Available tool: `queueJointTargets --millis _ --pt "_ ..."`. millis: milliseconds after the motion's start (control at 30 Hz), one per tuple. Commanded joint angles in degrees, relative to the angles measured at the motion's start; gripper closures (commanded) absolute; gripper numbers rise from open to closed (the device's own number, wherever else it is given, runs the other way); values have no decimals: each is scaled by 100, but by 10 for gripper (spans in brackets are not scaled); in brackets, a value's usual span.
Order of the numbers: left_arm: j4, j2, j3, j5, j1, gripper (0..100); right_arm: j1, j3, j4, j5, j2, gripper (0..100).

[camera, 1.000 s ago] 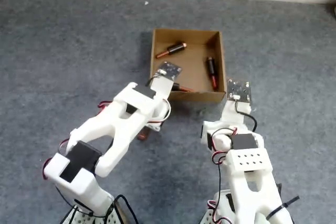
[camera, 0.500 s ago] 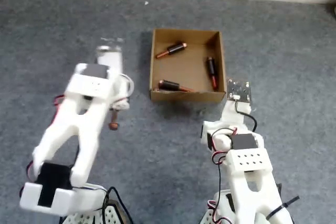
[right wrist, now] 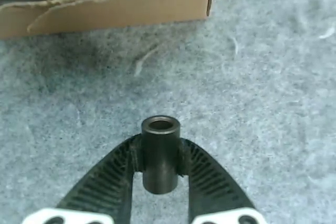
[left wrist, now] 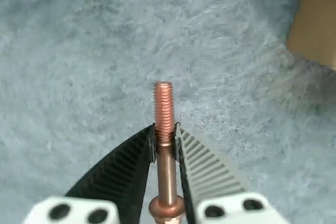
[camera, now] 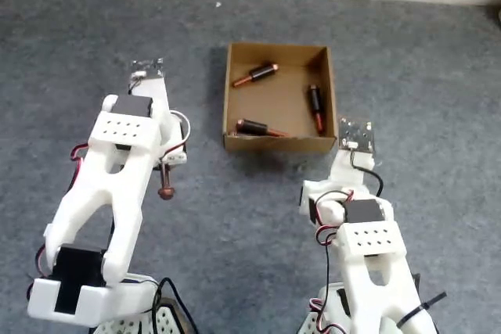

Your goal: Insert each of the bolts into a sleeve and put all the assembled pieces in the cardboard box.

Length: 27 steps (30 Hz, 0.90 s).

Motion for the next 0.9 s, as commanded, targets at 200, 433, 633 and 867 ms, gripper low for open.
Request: queueJointTargets --millis 200,433,633,867 --pt "-404 -251 -48 4774 -31 992 75 -57 -180 -44 -171 993" --pt "-870 -207 -22 6936 -31 989 75 -57 -180 -44 -171 993" --pt "-870 -207 -22 6936 -22 902 75 -48 -180 -44 -171 993" --pt "-870 -242 -22 6945 -22 715 75 -31 -180 -44 -180 993"
